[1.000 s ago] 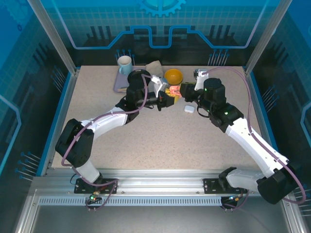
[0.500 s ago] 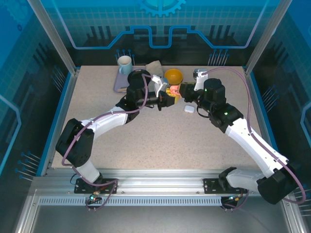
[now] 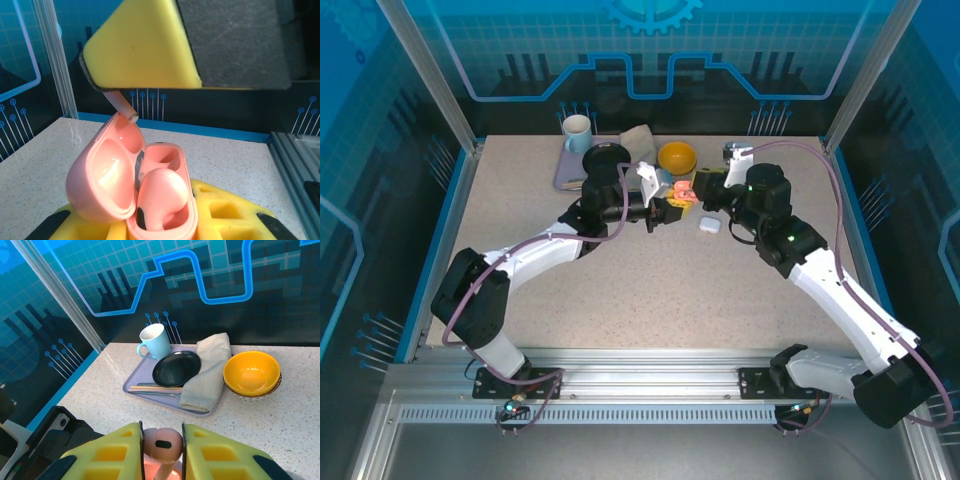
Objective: Insert the wireless bluetooth earbuds into the charging case
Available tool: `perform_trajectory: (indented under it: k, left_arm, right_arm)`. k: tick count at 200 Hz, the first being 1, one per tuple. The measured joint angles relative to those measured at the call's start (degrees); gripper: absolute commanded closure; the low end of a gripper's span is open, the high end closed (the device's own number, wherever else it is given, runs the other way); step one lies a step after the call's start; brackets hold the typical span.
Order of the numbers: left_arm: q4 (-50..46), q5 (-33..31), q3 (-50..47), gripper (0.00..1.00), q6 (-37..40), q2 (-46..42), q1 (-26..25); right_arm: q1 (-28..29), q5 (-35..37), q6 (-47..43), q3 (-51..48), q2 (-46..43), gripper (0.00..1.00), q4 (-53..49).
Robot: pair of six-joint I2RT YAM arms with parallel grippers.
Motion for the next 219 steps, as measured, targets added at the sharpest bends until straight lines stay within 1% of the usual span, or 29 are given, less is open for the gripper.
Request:
perform_trajectory:
  k: [73,219]
  left_arm:
    - [-1.51,-0.52,0.00,1.00,2.54,-0.31,0.00]
    - [-3.10,-2.08,1.57,1.00,2.05,-0.31,-0.04]
  right_arm:
    - [-0.33,-0.61,-0.11,-1.55,-1.27,0.79,0.02]
    - [-0.33,-1.25,1.20,-3.89,-1.92,0.81,0.48]
